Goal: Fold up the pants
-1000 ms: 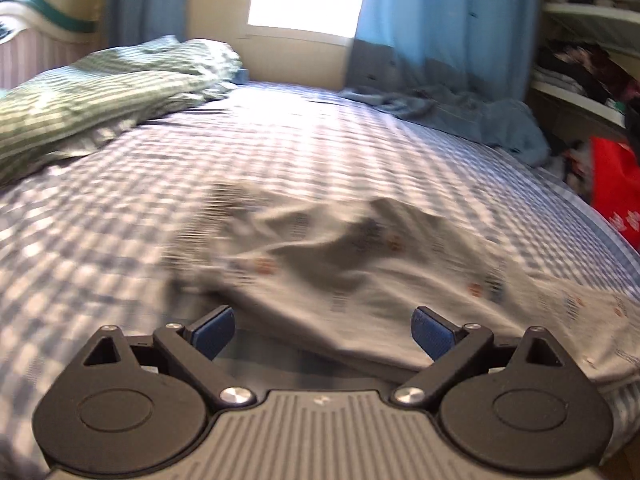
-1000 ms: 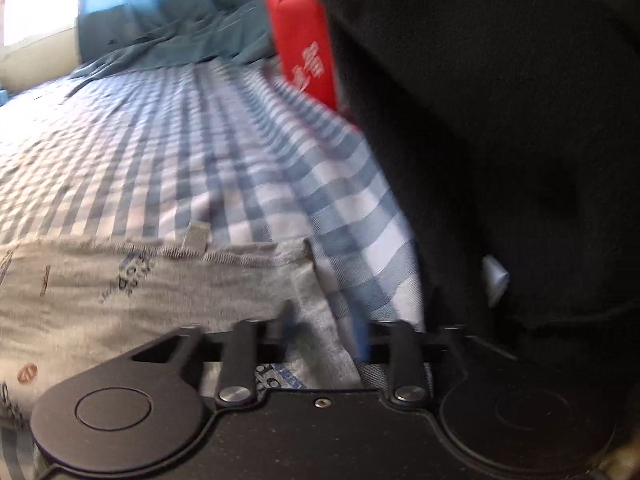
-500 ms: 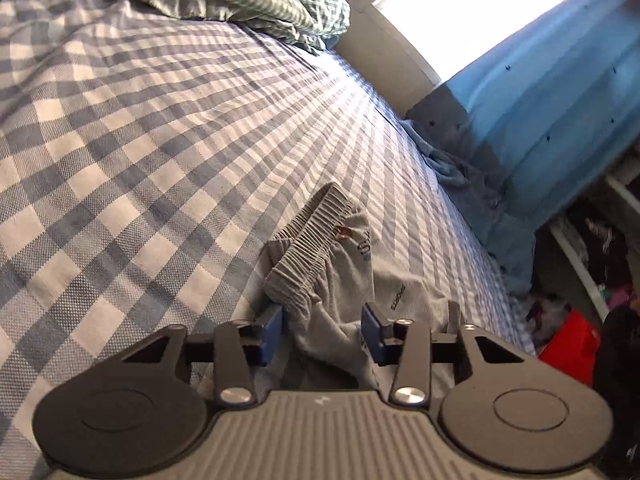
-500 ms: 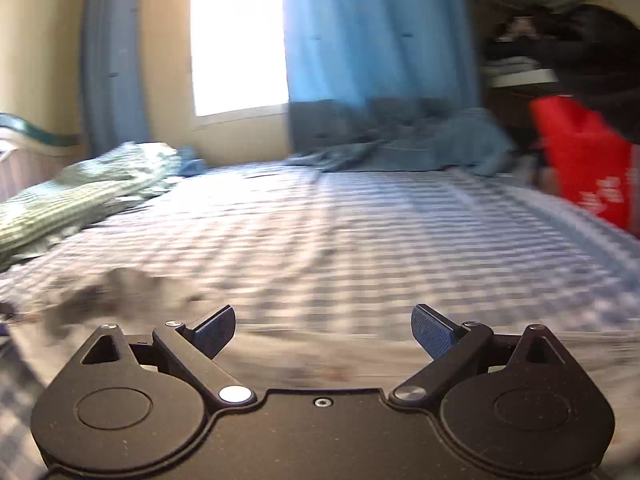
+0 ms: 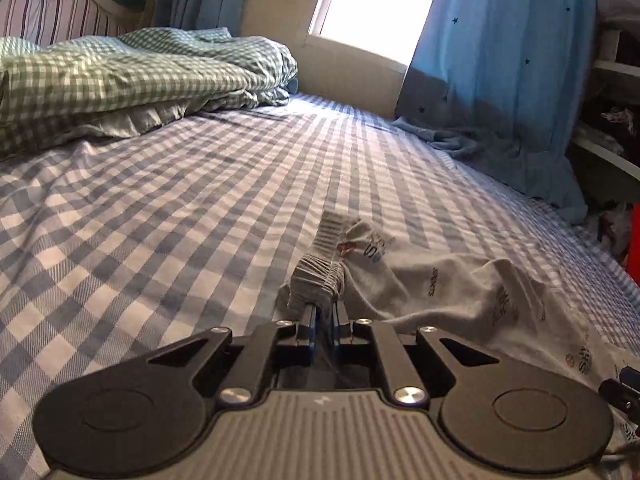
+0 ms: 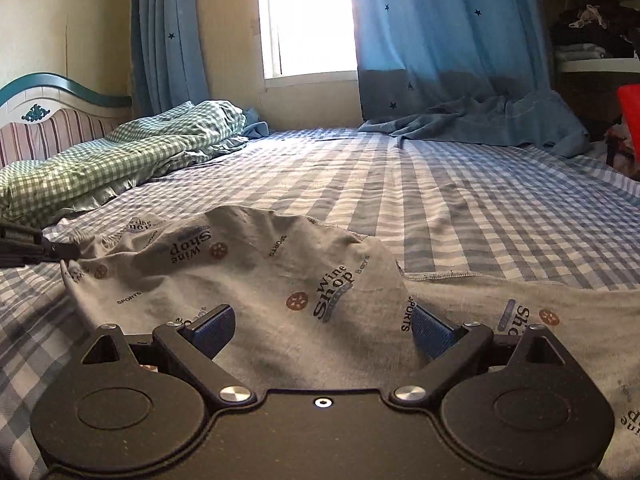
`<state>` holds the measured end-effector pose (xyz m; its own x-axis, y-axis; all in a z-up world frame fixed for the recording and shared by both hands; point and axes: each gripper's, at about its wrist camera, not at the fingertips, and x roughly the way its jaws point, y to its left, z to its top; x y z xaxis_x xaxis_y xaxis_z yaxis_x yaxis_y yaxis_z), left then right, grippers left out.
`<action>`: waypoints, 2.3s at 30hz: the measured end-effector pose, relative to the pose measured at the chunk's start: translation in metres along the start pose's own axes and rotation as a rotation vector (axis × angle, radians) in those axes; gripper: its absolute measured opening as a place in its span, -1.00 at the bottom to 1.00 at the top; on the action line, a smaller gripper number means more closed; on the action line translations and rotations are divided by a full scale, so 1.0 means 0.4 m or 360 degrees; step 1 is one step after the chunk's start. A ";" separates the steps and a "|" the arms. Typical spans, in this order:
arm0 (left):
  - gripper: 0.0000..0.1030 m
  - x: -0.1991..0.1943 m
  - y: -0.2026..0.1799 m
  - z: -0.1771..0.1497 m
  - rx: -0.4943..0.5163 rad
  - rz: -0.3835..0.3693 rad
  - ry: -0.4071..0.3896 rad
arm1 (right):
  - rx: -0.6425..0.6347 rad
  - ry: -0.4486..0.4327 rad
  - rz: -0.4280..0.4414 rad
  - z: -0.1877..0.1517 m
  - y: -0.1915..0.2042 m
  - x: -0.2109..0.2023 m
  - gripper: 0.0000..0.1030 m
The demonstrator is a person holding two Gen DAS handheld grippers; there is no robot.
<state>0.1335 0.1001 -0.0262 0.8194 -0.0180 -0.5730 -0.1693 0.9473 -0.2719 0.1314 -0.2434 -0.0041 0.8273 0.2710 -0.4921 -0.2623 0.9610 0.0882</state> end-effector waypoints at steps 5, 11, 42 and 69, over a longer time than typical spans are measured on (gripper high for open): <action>0.00 -0.004 0.058 -0.026 -0.0252 -0.0169 0.0040 | 0.0012 0.0015 0.0014 -0.007 -0.008 0.002 0.85; 0.05 0.050 0.113 -0.023 -0.0559 -0.0334 0.0077 | -0.0034 0.0029 0.0021 -0.015 0.007 0.011 0.85; 0.39 -0.128 0.056 -0.026 -0.0058 0.0147 -0.0242 | -0.0078 0.0116 0.0094 -0.017 0.021 0.035 0.88; 0.45 0.126 -0.070 0.084 0.0681 0.0518 -0.0102 | -0.0031 -0.0014 0.0127 0.041 -0.009 0.028 0.93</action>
<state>0.1978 0.0834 -0.0214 0.7957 0.3051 -0.5232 -0.1927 0.9465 0.2589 0.1499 -0.2427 0.0043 0.8076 0.3470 -0.4768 -0.3369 0.9351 0.1098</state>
